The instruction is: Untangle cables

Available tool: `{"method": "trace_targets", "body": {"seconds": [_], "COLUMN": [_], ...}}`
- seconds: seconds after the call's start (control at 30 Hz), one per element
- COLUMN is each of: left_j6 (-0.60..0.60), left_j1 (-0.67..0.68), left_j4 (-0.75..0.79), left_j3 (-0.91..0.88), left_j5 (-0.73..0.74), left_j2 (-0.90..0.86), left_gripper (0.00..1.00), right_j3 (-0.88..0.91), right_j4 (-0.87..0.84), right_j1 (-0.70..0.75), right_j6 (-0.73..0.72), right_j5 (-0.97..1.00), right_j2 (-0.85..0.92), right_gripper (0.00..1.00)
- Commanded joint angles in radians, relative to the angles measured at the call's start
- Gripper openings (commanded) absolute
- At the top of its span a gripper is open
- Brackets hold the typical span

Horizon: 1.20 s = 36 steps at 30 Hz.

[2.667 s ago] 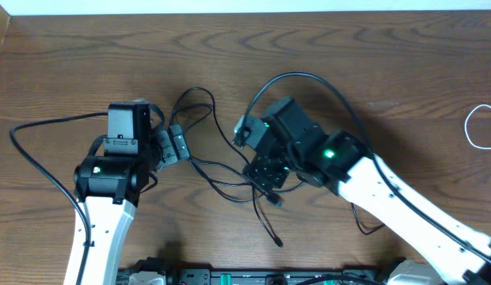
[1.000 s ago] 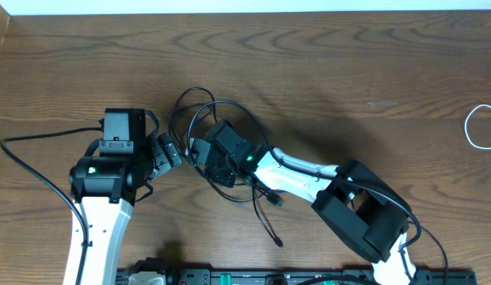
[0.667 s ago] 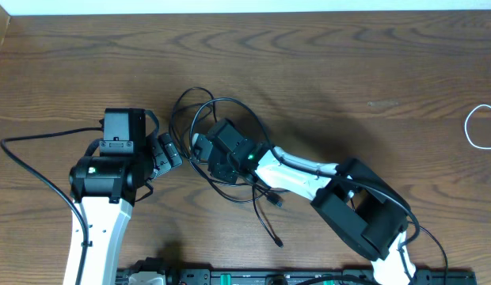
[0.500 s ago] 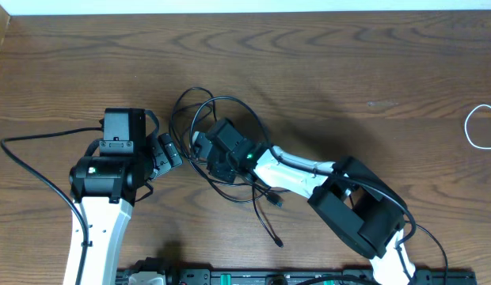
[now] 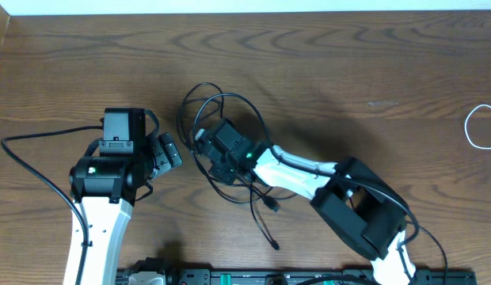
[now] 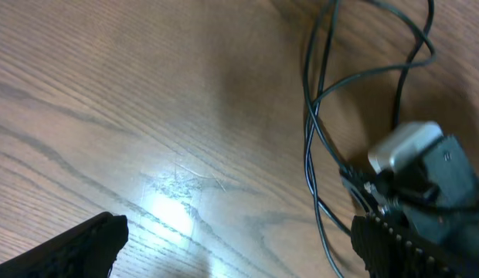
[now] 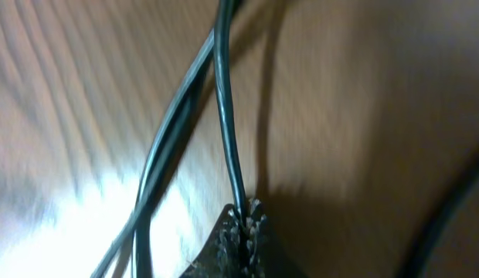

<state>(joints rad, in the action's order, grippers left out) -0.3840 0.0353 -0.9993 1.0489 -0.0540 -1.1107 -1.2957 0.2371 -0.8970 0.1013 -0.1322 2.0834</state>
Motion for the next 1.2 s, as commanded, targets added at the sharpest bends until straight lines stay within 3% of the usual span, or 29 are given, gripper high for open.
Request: {"method": "trace_targets", "body": {"seconds": [0.0, 0.17, 0.53, 0.77, 0.87, 0.97, 1.17], "left_j6": [0.024, 0.024, 0.024, 0.033, 0.123, 0.291, 0.590], "left_j1": [-0.003, -0.003, -0.003, -0.003, -0.003, -0.003, 0.000], "left_j4": [0.006, 0.006, 0.004, 0.007, 0.018, 0.020, 0.018], "left_j3": [0.002, 0.002, 0.002, 0.002, 0.002, 0.002, 0.001], "left_j5": [0.001, 0.001, 0.004, 0.211, 0.375, 0.560, 0.880], "left_j2": [0.007, 0.007, 0.007, 0.005, 0.000, -0.008, -0.018], "left_gripper": [0.98, 0.98, 0.98, 0.98, 0.98, 0.98, 0.98], "right_j3": [0.016, 0.016, 0.016, 0.016, 0.016, 0.016, 0.016], "right_j4": [0.064, 0.148, 0.157, 0.160, 0.163, 0.157, 0.102], "right_j1": [0.002, 0.004, 0.003, 0.004, 0.004, 0.004, 0.003], "right_j6": [-0.042, -0.025, -0.025, -0.026, -0.026, -0.026, -0.026], "right_j5": [0.022, 0.079, 0.319, 0.350, 0.351, 0.335, 0.068], "right_j2": [-0.098, -0.345, -0.831, -0.963, -0.977, -0.988, -1.033], "right_gripper": [0.01, 0.01, 0.01, 0.01, 0.01, 0.01, 0.01]}}
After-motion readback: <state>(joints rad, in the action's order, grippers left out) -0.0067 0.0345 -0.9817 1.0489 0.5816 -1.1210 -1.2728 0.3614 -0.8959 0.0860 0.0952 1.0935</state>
